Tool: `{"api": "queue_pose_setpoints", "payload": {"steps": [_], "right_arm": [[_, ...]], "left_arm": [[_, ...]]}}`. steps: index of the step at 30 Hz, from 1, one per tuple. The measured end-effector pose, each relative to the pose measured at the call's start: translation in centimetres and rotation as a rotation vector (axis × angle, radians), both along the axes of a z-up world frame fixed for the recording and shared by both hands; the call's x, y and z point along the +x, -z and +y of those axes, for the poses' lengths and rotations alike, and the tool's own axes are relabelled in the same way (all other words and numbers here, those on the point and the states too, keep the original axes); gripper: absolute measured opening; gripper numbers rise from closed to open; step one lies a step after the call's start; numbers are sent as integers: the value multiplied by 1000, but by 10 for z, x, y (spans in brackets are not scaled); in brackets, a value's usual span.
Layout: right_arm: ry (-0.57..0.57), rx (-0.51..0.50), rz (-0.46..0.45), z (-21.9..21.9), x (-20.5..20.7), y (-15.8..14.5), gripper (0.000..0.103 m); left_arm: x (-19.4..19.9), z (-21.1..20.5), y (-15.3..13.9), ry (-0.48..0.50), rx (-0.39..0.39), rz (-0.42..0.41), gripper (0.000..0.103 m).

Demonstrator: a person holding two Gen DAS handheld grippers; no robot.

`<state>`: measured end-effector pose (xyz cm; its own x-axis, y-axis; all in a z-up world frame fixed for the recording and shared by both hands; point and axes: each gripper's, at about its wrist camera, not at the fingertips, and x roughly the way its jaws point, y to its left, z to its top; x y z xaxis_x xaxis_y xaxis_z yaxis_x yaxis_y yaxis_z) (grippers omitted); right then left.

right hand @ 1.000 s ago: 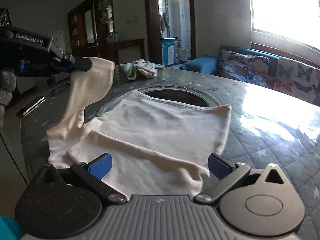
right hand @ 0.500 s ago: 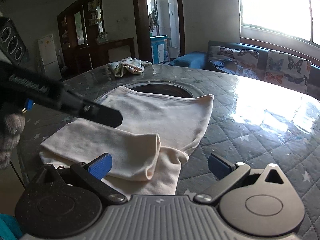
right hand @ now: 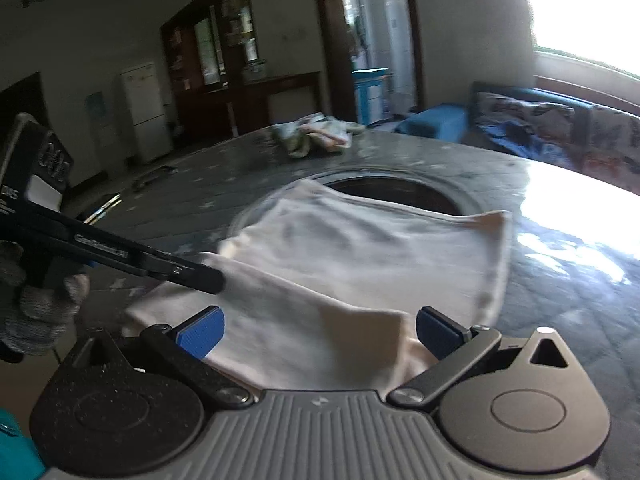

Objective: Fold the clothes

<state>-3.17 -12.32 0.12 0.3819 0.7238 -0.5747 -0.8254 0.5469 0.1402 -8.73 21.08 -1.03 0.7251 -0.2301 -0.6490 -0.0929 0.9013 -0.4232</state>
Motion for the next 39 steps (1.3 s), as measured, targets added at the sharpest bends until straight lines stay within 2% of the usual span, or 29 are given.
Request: {"api": "queue_pose_setpoints", "payload": {"steps": [4,11,15,18,21,24,28,33,39], "right_arm": [[-40,2,46,17,4,7,103],[-21,-55,85,24,12,25,103],[-7,-81,3,18,1,15,103],[32,-140,-90,13,-6,13,103],[46,-146,-104,3,-11,12,100],[42,-144,-48,-8,-12,10,93],[44,-159,-9,-20,-15,9,70],[43,-148,31,-25,-16,13,54],[80,-134,56,-31,-11,11,15]], "left_arm": [[-2,7,6,4,-13,-4,41],[1,8,8,25,-12,-13,42],[-2,1,1,46,18,-32,46],[-7,-8,-5,75,57,-52,47],[-14,-20,-8,119,112,-64,48],[-22,-30,-9,168,165,-81,49],[-31,-36,-8,222,201,-93,49],[-37,-37,-3,241,252,-82,49],[-42,-32,1,243,299,-82,49]]}}
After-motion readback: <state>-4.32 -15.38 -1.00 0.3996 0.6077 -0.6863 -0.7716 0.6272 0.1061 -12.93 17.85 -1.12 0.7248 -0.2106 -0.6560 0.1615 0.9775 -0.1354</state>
